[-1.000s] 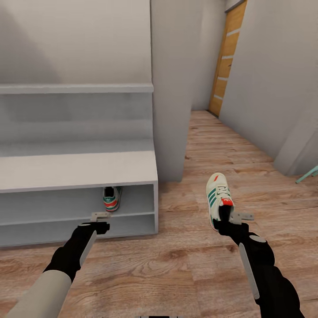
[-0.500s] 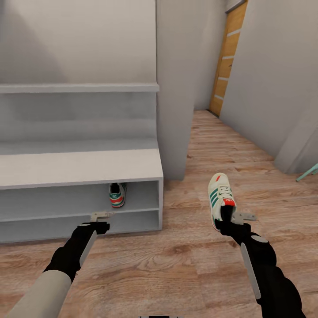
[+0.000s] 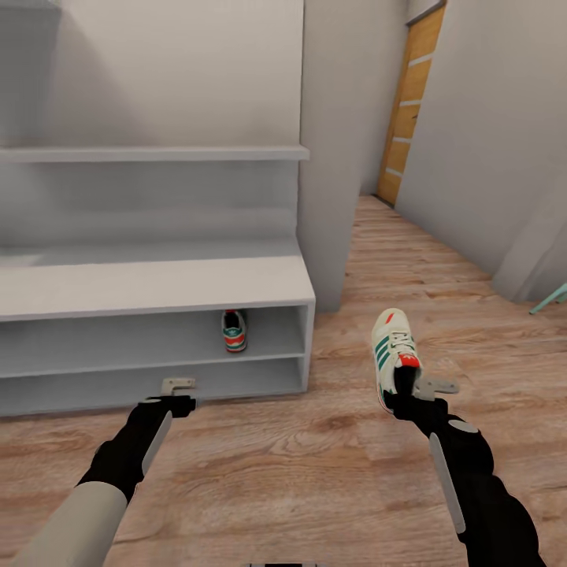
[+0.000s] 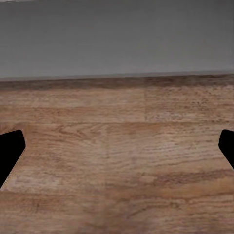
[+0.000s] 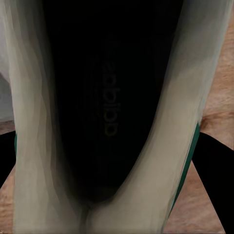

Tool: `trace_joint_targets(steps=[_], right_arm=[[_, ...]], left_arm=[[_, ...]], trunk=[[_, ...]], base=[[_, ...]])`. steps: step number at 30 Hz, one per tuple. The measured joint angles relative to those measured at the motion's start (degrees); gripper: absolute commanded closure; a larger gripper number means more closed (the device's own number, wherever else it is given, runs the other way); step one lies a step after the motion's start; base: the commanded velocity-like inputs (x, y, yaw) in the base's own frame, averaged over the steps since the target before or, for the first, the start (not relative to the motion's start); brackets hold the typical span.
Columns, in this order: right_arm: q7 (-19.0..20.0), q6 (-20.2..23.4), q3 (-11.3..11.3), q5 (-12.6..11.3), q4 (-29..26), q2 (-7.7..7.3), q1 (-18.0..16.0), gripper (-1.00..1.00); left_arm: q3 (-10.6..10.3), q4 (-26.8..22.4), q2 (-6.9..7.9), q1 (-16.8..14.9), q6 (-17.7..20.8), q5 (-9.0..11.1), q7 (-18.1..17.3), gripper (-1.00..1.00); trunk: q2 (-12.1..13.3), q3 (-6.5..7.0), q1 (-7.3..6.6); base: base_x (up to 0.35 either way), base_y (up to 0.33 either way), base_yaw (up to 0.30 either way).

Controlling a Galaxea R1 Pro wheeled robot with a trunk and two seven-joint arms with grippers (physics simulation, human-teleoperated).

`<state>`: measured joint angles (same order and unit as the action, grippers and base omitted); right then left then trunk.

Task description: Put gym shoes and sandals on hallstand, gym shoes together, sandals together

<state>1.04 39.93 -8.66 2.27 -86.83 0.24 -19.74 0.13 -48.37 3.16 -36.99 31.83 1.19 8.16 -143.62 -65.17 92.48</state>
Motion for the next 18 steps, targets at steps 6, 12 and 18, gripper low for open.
trace_joint_targets(steps=[6, 12, 18], right_arm=[[0.0, 0.0, 0.0, -0.01, 0.0, 0.03, 0.0, 1.0], [0.0, -0.01, 0.0, 0.0, 0.0, 0.0, 0.0, 1.0], [0.0, -0.01, 0.0, -0.01, 0.0, 0.0, 0.0, 1.0]], left_arm=[[0.0, 0.0, 0.0, 0.0, 0.0, 0.03, 0.0, -1.0], [0.0, 0.0, 0.0, 0.0, 0.01, 0.05, 0.0, -1.0], [0.0, 0.0, 0.0, 0.0, -0.02, 0.07, 0.0, -1.0]], trunk=[[0.0, 0.0, -0.01], [0.0, 0.0, -0.02], [0.0, 0.0, -0.03]], base=[[-0.149, 0.28, 0.0], [-0.036, 0.304, 0.0], [-0.005, 0.311, 0.0]])
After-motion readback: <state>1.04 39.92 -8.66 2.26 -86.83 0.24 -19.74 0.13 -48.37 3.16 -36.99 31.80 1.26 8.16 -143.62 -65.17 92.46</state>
